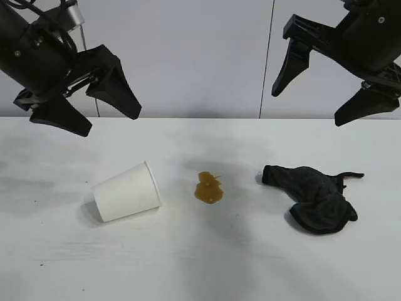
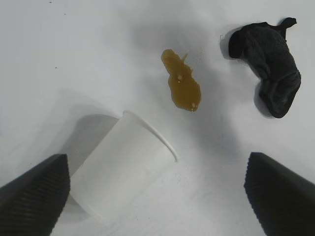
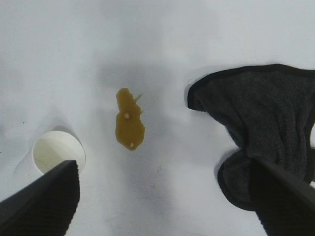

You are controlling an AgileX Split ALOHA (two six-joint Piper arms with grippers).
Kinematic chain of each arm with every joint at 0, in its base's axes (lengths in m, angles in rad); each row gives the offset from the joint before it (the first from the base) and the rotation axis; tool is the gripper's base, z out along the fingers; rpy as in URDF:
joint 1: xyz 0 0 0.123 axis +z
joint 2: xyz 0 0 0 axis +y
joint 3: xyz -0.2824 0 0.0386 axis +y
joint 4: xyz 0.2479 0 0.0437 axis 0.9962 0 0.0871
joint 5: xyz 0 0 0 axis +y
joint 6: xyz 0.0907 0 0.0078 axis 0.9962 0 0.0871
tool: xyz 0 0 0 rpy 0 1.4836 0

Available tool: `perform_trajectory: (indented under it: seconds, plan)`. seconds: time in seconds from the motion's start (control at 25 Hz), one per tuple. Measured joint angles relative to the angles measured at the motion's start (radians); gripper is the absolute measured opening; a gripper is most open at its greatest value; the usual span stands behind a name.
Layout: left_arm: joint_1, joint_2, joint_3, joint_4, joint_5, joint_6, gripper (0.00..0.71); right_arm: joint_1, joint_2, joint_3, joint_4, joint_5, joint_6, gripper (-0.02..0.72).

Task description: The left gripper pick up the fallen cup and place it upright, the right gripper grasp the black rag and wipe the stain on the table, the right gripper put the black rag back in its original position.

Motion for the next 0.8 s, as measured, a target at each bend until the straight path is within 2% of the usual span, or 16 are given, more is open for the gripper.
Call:
perform_trajectory:
  seconds: [0.32,0.4,0.52,0.64,0.8]
  plan:
    - [0.0,0.0,-0.001,0.0,0.011,0.0,0.694,0.0,0.0,0.0,-0.001,0.0,0.0,0.64]
    - [0.0,0.0,-0.012,0.013,0.051,0.014,0.694,0.0,0.0,0.0,-0.001,0.0,0.0,0.64]
    - [-0.005,0.0,-0.054,0.097,0.146,0.147,0.694,0.0,0.0,0.0,-0.001,0.0,0.0,0.64]
    - [-0.038,0.0,-0.08,0.196,0.187,0.287,0.694,0.0,0.0,0.0,-0.001,0.001,-0.003,0.64]
    - [-0.114,0.009,-0.082,0.293,0.161,0.326,0.694,0.0,0.0,0.0,-0.001,0.005,-0.01,0.64]
